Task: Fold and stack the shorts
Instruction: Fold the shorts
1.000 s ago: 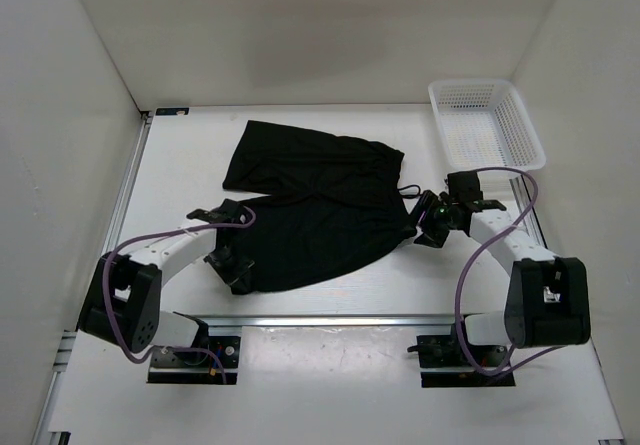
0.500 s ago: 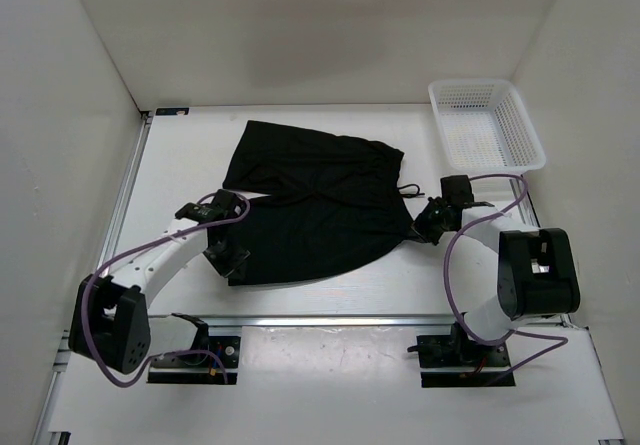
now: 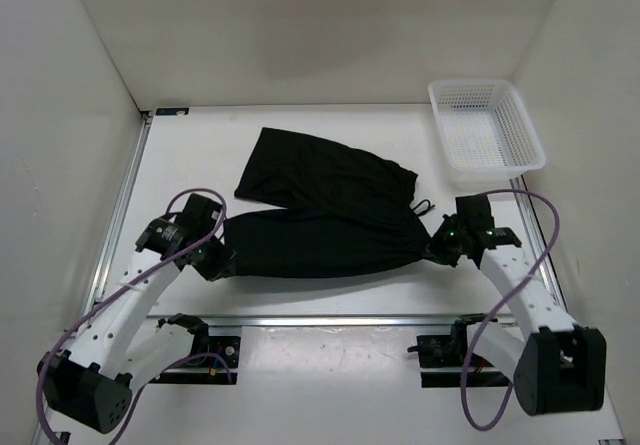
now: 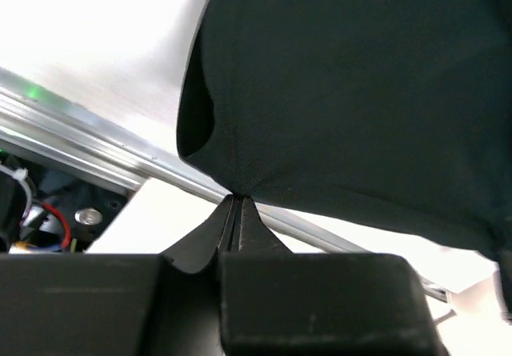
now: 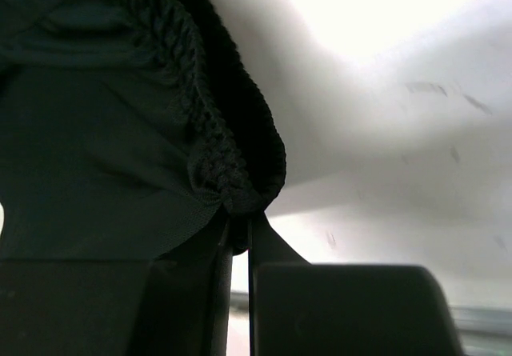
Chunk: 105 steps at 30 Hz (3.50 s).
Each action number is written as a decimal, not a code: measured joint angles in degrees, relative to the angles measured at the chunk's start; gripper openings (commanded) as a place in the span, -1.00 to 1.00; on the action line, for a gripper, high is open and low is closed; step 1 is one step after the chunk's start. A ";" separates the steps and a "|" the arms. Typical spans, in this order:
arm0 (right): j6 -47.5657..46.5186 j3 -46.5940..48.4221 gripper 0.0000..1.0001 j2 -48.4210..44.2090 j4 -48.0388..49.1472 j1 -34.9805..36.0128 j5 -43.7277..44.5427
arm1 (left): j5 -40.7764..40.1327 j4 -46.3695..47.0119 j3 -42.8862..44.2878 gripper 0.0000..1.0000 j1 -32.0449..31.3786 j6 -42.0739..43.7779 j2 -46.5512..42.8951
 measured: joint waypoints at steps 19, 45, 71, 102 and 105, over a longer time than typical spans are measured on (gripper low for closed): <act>-1.79 32.70 -1.00 20.52 -8.09 0.35 5.81 | -6.54 0.17 73.35 -0.79 7.82 15.54 56.63; -3.30 45.18 0.54 39.50 -2.05 4.55 10.21 | 2.84 14.86 68.28 0.81 14.51 29.18 69.88; 2.51 49.05 -1.00 55.93 3.85 3.19 4.92 | 10.36 18.21 51.87 -0.79 14.12 28.39 74.86; -3.96 22.69 0.28 12.59 -7.15 15.67 15.30 | 2.08 14.38 14.75 0.70 17.11 23.02 33.62; -8.41 31.74 0.36 21.46 -6.25 15.63 15.30 | 1.07 14.03 18.95 0.70 17.11 23.23 32.11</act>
